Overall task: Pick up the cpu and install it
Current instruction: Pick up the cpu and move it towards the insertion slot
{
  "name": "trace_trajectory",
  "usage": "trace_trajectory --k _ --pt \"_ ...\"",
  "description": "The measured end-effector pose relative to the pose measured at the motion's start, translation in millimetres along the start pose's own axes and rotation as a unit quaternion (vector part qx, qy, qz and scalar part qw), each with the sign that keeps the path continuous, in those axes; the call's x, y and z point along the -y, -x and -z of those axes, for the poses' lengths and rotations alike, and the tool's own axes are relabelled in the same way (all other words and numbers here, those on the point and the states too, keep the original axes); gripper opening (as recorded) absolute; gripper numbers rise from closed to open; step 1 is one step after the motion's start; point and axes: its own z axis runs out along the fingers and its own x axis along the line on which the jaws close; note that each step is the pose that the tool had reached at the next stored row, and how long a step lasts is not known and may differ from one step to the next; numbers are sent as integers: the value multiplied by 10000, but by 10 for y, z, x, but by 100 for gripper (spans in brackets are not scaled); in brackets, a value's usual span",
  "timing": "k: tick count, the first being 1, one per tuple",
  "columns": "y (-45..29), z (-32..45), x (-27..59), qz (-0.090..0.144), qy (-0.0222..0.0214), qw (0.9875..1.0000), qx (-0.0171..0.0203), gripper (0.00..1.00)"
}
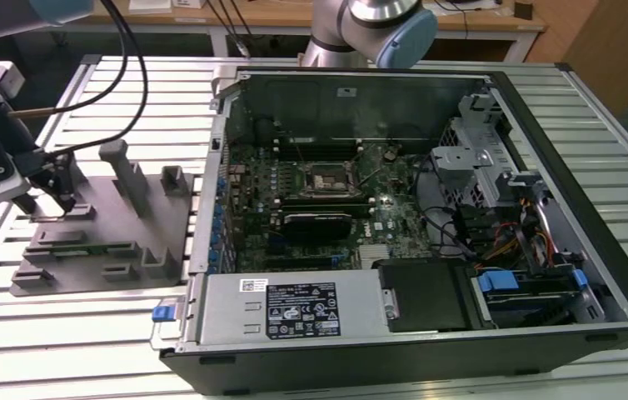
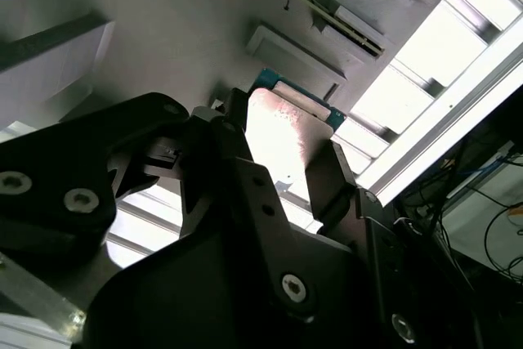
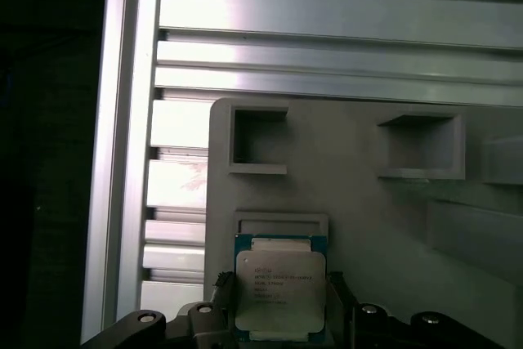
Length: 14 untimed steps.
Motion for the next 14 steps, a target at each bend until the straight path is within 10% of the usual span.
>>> trace_trajectory --k 14 --pt "0 78 -3 0 0 10000 0 53"
